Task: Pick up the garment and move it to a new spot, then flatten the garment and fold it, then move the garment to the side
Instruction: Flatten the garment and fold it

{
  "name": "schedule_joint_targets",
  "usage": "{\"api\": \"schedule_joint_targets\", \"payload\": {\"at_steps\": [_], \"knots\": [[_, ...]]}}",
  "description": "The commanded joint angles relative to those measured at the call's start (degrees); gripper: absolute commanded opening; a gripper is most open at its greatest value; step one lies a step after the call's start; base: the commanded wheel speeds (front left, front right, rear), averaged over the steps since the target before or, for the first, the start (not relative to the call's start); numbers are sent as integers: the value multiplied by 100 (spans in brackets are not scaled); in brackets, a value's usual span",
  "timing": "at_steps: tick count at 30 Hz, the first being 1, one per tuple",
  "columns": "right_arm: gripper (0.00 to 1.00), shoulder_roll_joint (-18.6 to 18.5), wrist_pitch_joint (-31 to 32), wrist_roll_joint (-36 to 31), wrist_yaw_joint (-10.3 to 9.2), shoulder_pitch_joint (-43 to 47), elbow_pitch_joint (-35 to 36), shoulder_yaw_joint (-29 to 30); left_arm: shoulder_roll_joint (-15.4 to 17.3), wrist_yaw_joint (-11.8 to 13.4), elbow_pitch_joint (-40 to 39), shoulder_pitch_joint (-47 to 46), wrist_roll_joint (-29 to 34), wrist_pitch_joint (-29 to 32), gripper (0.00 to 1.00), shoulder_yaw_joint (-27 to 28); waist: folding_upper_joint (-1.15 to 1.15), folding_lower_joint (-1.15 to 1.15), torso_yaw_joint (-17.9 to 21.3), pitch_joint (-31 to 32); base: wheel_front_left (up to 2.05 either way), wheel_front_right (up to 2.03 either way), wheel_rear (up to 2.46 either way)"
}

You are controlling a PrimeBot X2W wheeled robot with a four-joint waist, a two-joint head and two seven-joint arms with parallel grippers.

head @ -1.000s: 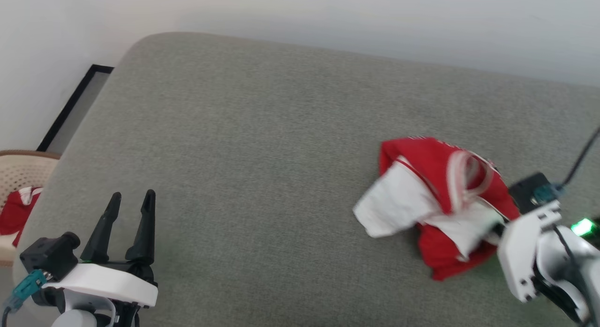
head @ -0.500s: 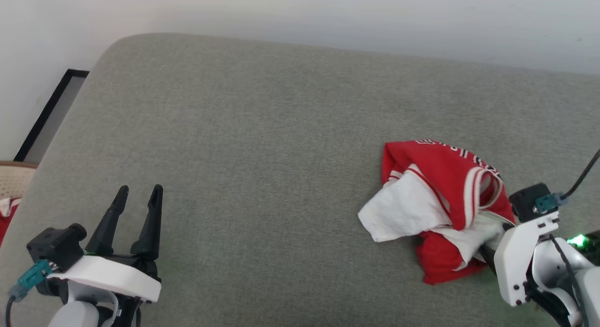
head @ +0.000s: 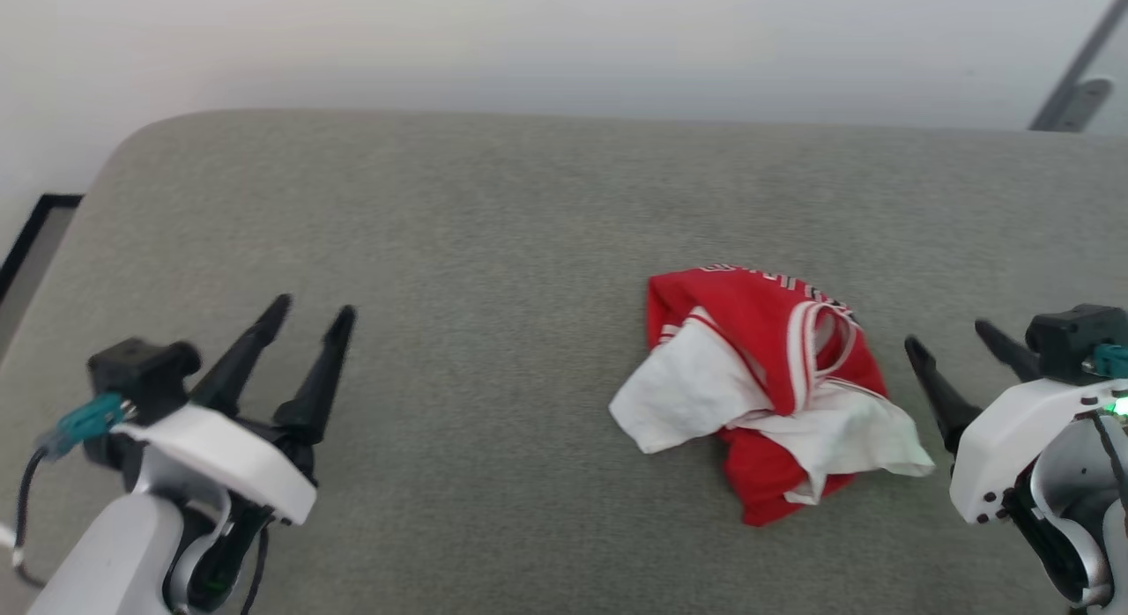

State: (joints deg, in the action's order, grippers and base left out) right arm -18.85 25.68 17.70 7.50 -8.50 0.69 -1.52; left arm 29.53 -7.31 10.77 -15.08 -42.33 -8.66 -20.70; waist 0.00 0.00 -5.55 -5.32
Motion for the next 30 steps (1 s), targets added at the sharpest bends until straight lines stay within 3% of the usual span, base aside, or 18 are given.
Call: {"api": "schedule_joint_targets", "payload": {"at_steps": [1,6,16,30], "knots": [[100,137,-265,-139,-1,43,86,101,70,-15,-94,-151,-113,157,100,-140,0,0,182,36,0,0,0],[100,691,-1262,-628,-1,-73,96,445,301,-15,-365,-621,-405,822,100,-687,0,0,616,28,0,0,0],[100,1391,-2528,-1294,-2,-429,-380,842,537,-15,-478,-1525,-734,1653,100,-1606,0,0,1340,-179,0,0,0],[100,1602,-3507,-1337,-2,-842,-1454,1023,570,-15,108,-2792,-1460,2910,100,-3211,0,0,2105,-533,0,0,0]]}}
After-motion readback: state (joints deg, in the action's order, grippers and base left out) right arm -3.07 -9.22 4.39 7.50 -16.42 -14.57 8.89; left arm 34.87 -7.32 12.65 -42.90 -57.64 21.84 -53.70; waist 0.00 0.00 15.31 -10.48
